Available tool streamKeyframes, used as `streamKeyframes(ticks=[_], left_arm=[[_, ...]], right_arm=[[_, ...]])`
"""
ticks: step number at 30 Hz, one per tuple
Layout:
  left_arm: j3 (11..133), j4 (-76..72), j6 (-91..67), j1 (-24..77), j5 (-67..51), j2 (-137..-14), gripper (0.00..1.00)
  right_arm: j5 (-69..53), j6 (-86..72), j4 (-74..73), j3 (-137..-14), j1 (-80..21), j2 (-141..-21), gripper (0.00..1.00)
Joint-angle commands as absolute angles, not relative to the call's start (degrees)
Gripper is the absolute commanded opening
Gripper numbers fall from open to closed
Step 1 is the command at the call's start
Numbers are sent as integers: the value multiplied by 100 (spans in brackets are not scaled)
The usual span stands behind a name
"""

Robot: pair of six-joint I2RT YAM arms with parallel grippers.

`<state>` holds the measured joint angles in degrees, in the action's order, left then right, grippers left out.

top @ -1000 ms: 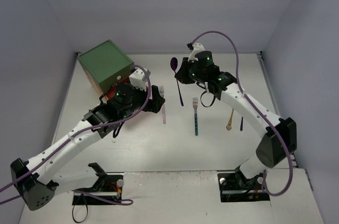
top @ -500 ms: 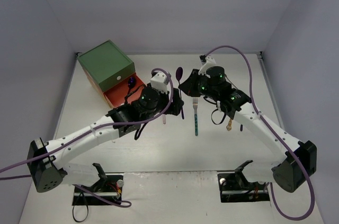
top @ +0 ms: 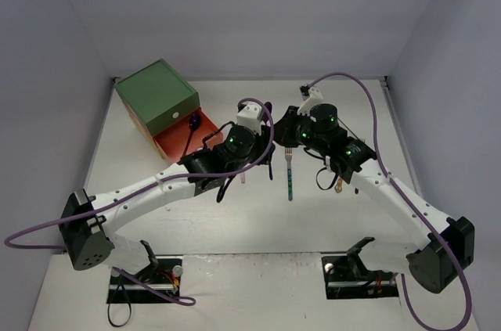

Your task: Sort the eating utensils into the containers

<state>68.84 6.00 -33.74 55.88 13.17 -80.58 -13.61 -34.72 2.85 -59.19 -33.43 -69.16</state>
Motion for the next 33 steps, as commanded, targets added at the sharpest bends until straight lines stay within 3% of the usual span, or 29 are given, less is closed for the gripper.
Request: streamKeyframes(ticks=[1, 3, 6, 7, 9, 12, 15, 23, 33], left_arm=[[7172, 290, -3524, 5660, 1544, -7972, 13], [7132, 322, -3556, 5652, 1627, -7948, 2], [7057, 439, -3550, 5648, 1778, -7904, 0], [7041, 481, -3534, 5643, 1826, -7893, 0], [6998, 600, -3492, 5643, 1944, -7859, 0], [6894, 802, -3376, 5590, 2079, -7793, 0], [6833, 1207, -3245, 5439, 2176, -7706, 0], [6728, 1967, -1883, 4045, 1685, -7174, 0], [7152, 2385, -179, 2343, 656, -7647, 0]], right_arm=[[-1450, -3534, 826, -5898, -3366, -6715, 0], [-1386, -3533, 834, -5849, -3374, -6707, 0], [-1303, -3509, 835, -5774, -3372, -6697, 4], [-1293, -3499, 835, -5758, -3366, -6697, 8], [-1284, -3481, 835, -5740, -3366, -6706, 27], [-1211, -3398, 828, -5702, -3368, -6684, 47], [-1100, -3286, 810, -5582, -3312, -6551, 55], [-1101, -2944, 446, -5175, -2578, -6080, 60], [-1246, -2665, 201, -4775, -2185, -5818, 60]])
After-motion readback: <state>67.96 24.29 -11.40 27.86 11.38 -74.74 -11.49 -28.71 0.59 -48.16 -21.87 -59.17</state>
